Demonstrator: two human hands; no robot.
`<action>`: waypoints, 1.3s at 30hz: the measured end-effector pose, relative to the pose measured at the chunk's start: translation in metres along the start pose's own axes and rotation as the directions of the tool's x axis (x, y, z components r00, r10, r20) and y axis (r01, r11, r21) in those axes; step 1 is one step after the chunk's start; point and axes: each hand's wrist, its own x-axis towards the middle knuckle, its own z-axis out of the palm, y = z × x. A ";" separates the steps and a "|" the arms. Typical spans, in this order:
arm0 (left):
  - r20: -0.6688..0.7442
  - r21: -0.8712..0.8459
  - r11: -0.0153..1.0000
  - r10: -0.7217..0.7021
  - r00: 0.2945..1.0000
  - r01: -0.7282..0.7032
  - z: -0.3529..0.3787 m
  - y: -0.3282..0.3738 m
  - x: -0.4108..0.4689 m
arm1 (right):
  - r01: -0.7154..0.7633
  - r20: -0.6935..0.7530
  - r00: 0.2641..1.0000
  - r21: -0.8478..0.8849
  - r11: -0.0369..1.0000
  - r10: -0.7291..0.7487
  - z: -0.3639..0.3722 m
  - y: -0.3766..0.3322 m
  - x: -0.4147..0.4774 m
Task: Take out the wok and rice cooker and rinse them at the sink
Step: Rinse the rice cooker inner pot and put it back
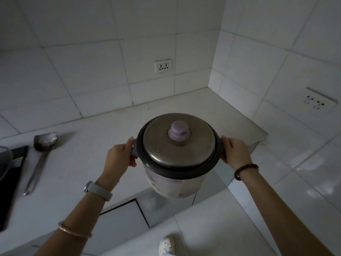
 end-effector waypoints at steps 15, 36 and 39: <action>-0.023 0.007 0.999 -0.042 0.999 0.042 0.008 0.013 0.140 | 0.066 0.024 0.998 -0.047 0.997 -0.065 0.063 -0.040 0.156; -0.211 0.079 0.983 -0.148 0.966 0.167 0.191 0.038 0.314 | 0.066 0.282 0.959 -0.125 0.990 -0.029 0.104 0.044 0.444; -0.228 0.106 0.976 -0.160 0.960 0.188 0.205 0.035 0.337 | 0.068 0.310 0.950 -0.132 0.989 -0.024 0.122 0.051 0.473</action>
